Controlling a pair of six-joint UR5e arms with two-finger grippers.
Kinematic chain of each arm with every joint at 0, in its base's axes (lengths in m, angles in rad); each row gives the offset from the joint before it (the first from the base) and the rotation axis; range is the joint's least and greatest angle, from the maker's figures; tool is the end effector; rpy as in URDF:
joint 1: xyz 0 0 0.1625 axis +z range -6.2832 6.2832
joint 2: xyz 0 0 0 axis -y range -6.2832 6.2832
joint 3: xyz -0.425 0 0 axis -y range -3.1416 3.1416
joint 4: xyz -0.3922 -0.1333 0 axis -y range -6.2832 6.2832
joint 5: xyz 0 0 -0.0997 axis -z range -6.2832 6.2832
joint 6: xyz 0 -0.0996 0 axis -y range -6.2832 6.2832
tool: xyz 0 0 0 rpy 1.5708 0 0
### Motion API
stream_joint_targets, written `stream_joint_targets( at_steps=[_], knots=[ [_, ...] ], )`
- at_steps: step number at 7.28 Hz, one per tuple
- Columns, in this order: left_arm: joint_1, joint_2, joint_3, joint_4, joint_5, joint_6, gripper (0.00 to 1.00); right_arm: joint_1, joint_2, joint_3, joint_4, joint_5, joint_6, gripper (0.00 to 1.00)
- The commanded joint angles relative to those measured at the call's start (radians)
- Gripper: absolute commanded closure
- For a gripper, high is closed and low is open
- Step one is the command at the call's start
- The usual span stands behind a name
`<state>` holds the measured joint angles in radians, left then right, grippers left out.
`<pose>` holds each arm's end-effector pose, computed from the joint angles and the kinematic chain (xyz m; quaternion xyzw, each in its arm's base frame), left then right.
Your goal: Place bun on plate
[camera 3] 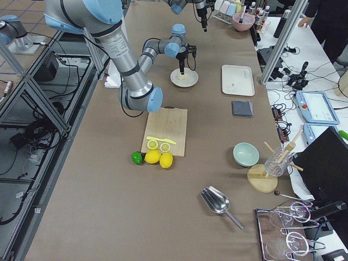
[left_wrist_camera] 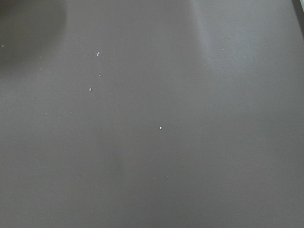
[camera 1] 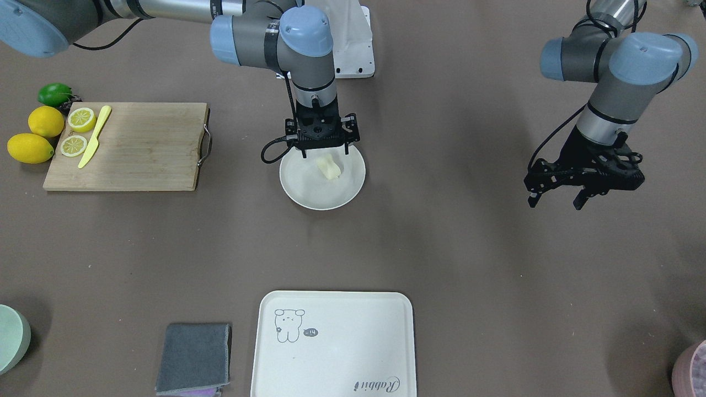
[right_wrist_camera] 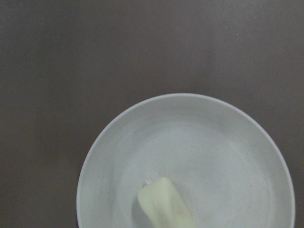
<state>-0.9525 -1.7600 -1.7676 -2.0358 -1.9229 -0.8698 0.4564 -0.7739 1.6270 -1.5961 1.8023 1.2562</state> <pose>0.2552 -0.5294 0.4189 0.1910 0.3926 -0.0407 0.8987 -0.5803 -0.4080 0.1563 0.0522 -0.4099 0.0181 0.9104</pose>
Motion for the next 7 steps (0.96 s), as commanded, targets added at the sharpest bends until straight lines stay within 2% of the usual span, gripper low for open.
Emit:
stream_joint_targets(
  at_steps=[1,2,4,5,7],
  knots=[
    [-0.040,0.004,-0.003,-0.062,0.004,0.006,0.02,0.112,0.007,0.049,-0.089,0.104,-0.011,0.00],
    [-0.051,0.034,-0.001,-0.070,0.002,0.006,0.02,0.190,-0.027,0.100,-0.163,0.150,-0.036,0.00],
    [-0.116,0.060,0.029,-0.070,-0.005,0.038,0.02,0.450,-0.227,0.206,-0.197,0.350,-0.326,0.00],
    [-0.190,0.092,0.034,-0.055,-0.010,0.243,0.02,0.587,-0.320,0.211,-0.197,0.418,-0.509,0.00],
    [-0.360,0.129,0.088,0.027,-0.138,0.492,0.02,0.810,-0.505,0.186,-0.209,0.446,-0.956,0.00]
  ],
)
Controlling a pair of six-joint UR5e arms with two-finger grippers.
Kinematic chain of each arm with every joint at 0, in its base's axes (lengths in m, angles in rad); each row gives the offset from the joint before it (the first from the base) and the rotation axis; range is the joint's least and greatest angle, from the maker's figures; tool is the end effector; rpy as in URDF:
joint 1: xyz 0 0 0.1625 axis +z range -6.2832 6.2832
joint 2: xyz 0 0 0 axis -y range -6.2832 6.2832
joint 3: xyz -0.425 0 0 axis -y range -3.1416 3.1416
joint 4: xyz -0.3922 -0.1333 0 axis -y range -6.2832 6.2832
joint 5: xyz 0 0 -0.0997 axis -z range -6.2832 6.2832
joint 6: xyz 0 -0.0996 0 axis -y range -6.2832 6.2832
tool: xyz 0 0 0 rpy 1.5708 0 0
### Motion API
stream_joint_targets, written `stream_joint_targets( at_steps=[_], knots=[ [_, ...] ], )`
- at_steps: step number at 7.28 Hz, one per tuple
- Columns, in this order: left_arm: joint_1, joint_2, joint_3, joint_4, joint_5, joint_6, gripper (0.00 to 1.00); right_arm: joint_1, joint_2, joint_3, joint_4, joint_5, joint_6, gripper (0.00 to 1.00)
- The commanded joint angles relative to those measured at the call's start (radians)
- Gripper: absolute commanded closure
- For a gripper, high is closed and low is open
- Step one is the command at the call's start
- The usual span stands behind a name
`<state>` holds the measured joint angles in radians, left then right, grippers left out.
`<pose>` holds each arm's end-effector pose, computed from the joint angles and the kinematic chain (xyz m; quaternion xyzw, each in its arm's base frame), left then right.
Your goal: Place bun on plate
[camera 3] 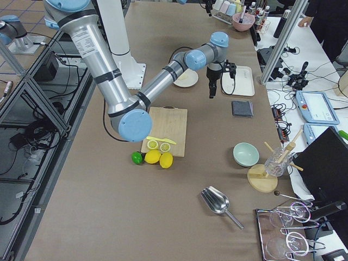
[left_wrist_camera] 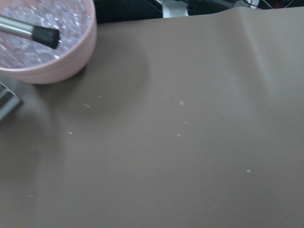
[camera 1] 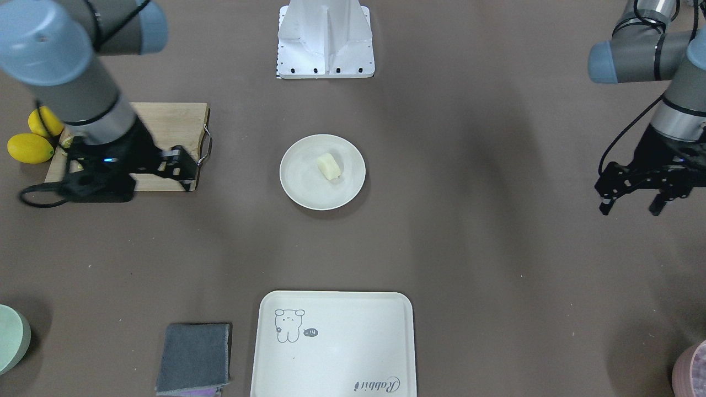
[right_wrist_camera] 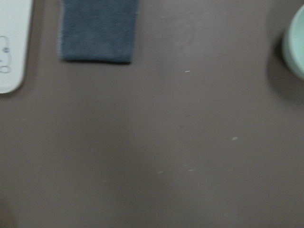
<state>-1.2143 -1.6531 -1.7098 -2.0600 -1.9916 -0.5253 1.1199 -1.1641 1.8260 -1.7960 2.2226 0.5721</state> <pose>0.1060 -0.5500 0.5039 0.2241 0.3222 -0.0049 0.9197 -0.1964 -0.5730 0.3414 0.0260 -0.3730 -0.0132 0.9274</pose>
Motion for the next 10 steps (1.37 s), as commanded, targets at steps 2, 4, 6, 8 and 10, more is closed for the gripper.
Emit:
stream_joint_targets(
  at_steps=[2,4,6,8,10],
  knots=[
    [-0.175,0.065,0.029,0.070,-0.135,0.159,0.02,0.358,-0.198,-0.027,-0.155,0.028,-0.650,0.00],
    [-0.263,0.062,0.027,0.133,-0.336,0.183,0.02,0.484,-0.314,-0.046,-0.154,0.025,-0.851,0.00],
    [-0.275,0.067,0.047,0.205,-0.338,0.336,0.02,0.526,-0.411,-0.077,-0.073,0.022,-0.888,0.00],
    [-0.304,0.117,0.051,0.216,-0.326,0.403,0.02,0.526,-0.408,-0.219,0.089,0.049,-0.865,0.00],
    [-0.304,0.145,0.045,0.207,-0.316,0.403,0.02,0.525,-0.402,-0.261,0.164,0.052,-0.821,0.00]
  ],
)
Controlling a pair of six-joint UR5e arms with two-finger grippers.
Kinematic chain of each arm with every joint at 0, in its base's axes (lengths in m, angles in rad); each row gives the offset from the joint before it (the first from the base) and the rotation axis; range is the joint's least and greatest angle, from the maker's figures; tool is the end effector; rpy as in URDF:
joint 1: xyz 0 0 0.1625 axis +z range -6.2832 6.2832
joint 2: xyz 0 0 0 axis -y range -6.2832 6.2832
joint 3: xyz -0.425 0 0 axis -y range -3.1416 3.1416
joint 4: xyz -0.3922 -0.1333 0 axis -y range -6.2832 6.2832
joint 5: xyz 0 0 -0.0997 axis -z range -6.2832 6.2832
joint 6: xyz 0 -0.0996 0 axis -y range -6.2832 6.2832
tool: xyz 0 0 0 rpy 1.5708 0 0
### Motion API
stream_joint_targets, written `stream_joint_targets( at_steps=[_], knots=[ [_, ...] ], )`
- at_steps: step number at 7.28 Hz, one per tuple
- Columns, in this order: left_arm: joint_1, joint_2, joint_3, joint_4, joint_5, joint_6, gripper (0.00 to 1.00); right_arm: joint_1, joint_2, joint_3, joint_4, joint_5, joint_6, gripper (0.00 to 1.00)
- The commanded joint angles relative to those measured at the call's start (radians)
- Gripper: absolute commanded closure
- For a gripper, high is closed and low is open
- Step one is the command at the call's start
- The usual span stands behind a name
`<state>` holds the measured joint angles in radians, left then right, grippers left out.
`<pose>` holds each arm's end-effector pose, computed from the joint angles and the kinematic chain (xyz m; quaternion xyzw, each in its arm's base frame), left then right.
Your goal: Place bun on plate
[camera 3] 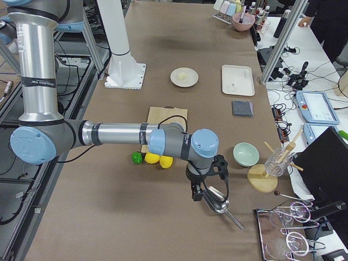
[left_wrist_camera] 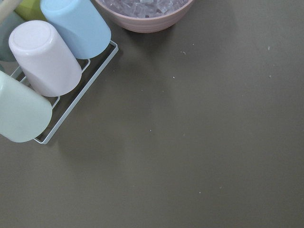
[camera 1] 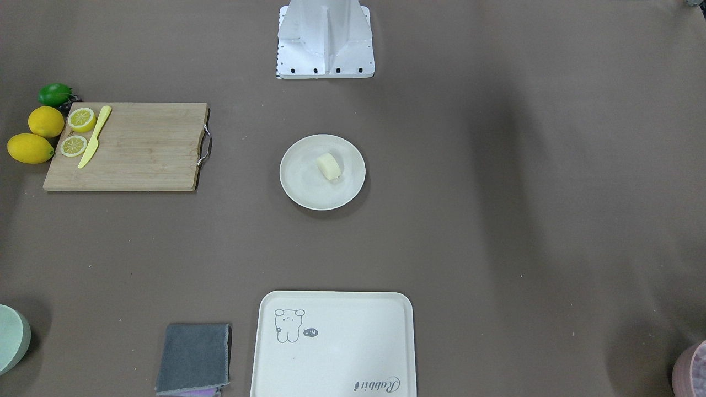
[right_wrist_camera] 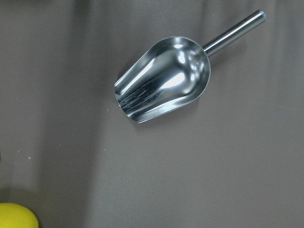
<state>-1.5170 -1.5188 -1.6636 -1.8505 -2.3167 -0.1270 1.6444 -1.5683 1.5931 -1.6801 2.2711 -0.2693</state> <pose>-0.0394 -0.4903 0.6089 0.1155 0.3716 0.0245 0.9208 0.1047 -0.4797 0.6621 0.0194 -0.3445 -0.0773 0.9354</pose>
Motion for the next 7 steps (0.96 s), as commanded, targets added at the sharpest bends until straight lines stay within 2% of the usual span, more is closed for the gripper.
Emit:
stream_joint_targets(
  at_steps=[1,7],
  knots=[
    [-0.006,0.006,0.001,0.002,0.022,0.004,0.02,0.000,0.002,-0.018,0.048,0.010,0.040,0.00],
    [-0.017,0.006,0.001,0.004,0.022,-0.006,0.02,-0.006,0.002,-0.015,0.051,0.025,0.058,0.00]
  ],
)
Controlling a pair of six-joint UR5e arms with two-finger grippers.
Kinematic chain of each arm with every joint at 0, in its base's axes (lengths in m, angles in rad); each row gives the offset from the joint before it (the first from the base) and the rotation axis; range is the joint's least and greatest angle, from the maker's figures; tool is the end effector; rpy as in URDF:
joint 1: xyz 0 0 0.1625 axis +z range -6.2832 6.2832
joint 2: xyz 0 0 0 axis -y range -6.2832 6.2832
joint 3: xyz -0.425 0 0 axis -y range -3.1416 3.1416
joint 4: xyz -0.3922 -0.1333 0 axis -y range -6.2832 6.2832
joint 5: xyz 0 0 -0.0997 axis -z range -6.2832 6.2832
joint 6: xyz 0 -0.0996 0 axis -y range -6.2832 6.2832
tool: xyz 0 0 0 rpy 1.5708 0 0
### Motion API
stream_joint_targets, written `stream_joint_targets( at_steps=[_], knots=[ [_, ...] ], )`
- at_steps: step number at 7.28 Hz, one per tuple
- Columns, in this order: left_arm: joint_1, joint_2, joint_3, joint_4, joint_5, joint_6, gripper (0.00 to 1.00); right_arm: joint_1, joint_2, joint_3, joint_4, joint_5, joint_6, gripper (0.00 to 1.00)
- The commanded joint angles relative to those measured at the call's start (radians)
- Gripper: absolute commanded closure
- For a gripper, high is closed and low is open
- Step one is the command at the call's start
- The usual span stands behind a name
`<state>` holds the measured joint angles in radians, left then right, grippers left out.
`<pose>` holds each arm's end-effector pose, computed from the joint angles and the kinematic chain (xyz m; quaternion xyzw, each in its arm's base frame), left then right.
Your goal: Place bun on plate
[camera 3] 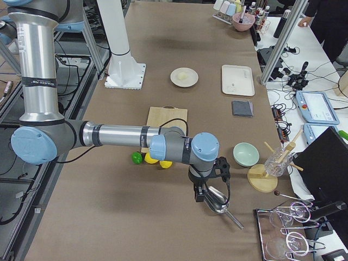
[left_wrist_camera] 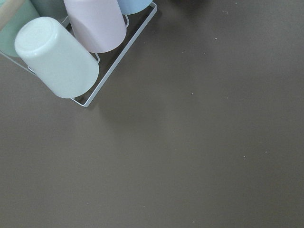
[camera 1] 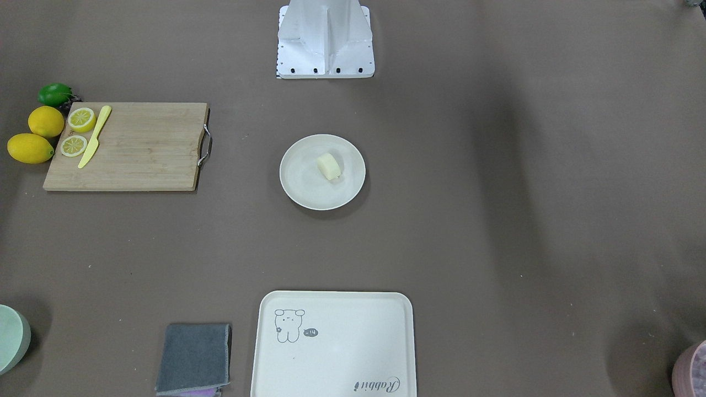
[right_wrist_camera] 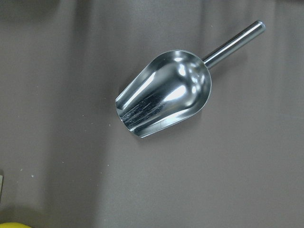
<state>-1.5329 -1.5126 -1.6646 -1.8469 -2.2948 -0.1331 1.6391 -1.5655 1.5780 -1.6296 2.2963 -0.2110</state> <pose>-0.0489 -0.4872 0.6133 0.1148 0.3610 0.0109 0.9254 0.1005 -0.4848 0.6616 0.0280 -0.3543 -0.0584 0.9329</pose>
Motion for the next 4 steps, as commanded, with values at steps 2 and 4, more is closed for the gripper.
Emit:
stream_joint_targets(
  at_steps=[2,4],
  knots=[
    [-0.001,0.006,0.003,0.000,0.000,0.000,0.02,-0.001,-0.001,0.010,0.001,0.000,0.001,0.00],
    [-0.001,0.008,0.005,0.000,0.000,0.001,0.02,-0.001,-0.001,0.011,0.001,0.000,0.001,0.00]
  ],
)
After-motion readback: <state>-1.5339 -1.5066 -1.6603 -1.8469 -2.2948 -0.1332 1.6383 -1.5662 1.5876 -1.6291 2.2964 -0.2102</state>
